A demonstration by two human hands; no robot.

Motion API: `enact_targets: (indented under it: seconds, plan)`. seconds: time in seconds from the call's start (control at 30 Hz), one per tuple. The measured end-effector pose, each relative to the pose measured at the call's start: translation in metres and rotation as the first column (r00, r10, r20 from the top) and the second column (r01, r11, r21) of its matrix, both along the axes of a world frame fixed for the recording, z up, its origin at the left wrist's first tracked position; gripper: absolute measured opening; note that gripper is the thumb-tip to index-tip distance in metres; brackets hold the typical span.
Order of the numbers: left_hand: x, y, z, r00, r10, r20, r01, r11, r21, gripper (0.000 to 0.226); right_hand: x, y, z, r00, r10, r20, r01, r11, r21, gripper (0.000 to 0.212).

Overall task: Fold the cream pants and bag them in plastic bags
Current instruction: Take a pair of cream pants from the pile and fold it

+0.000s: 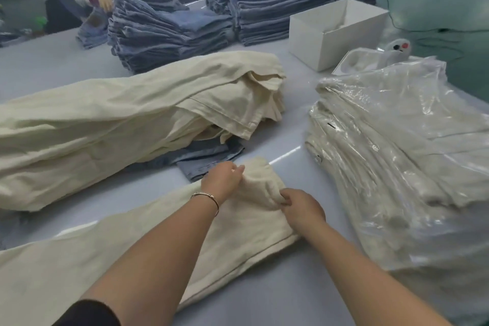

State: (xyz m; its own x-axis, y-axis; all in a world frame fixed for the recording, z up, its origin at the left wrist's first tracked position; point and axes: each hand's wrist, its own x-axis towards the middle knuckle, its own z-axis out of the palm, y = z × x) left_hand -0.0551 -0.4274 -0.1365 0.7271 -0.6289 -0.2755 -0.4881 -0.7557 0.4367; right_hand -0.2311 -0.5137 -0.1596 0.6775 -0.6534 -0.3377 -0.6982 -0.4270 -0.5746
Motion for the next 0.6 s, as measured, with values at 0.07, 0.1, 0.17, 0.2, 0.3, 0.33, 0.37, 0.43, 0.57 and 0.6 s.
enact_targets:
  seconds: [0.07,0.1,0.17,0.2,0.3,0.33,0.37,0.43,0.57,0.6]
  plan:
    - [0.011,-0.005,0.002,0.999,-0.042,-0.015,0.043,0.999,0.018,0.034,0.000,-0.003,0.003,0.998,0.061,0.027,-0.064,0.987,0.148,0.033]
    - [0.016,-0.008,0.004,0.993,-0.115,-0.001,0.115,0.990,0.084,0.034,0.000,-0.005,0.006,0.995,0.084,0.062,-0.095,0.972,0.215,0.051]
    - [0.020,-0.012,0.005,0.965,-0.260,-0.031,0.261,0.945,0.199,0.052,-0.001,-0.007,0.008,0.987,0.100,0.128,-0.134,0.949,0.287,0.075]
    - [0.023,-0.014,0.005,0.951,-0.297,-0.084,0.308,0.931,0.196,0.059,0.000,-0.007,0.008,0.984,0.084,0.154,-0.130,0.941,0.313,0.076]
    - [0.031,-0.017,0.003,0.912,-0.343,-0.224,0.377,0.917,0.132,0.052,0.006,-0.001,0.007,0.984,0.029,0.175,-0.083,0.946,0.313,0.035]
    - [0.033,-0.017,0.001,0.901,-0.360,-0.241,0.397,0.909,0.125,0.045,0.010,0.000,0.006,0.987,0.014,0.158,-0.057,0.961,0.270,0.020]
    - [0.034,-0.017,-0.001,0.891,-0.383,-0.244,0.419,0.900,0.119,0.038,0.012,0.000,0.004,0.988,0.007,0.154,-0.041,0.976,0.216,0.027]
    - [0.032,-0.018,-0.004,0.878,-0.431,-0.210,0.458,0.883,0.102,0.024,0.014,0.001,-0.001,0.990,-0.015,0.142,-0.002,0.992,0.122,0.039]
    - [0.030,-0.020,-0.004,0.856,-0.516,-0.013,0.517,0.856,0.034,0.013,0.012,0.000,-0.005,0.987,-0.044,0.157,0.028,0.995,0.099,0.028]
    - [0.030,-0.020,-0.003,0.854,-0.518,0.036,0.517,0.855,0.037,0.008,0.012,0.000,-0.006,0.988,-0.049,0.147,0.035,0.995,0.097,0.029]
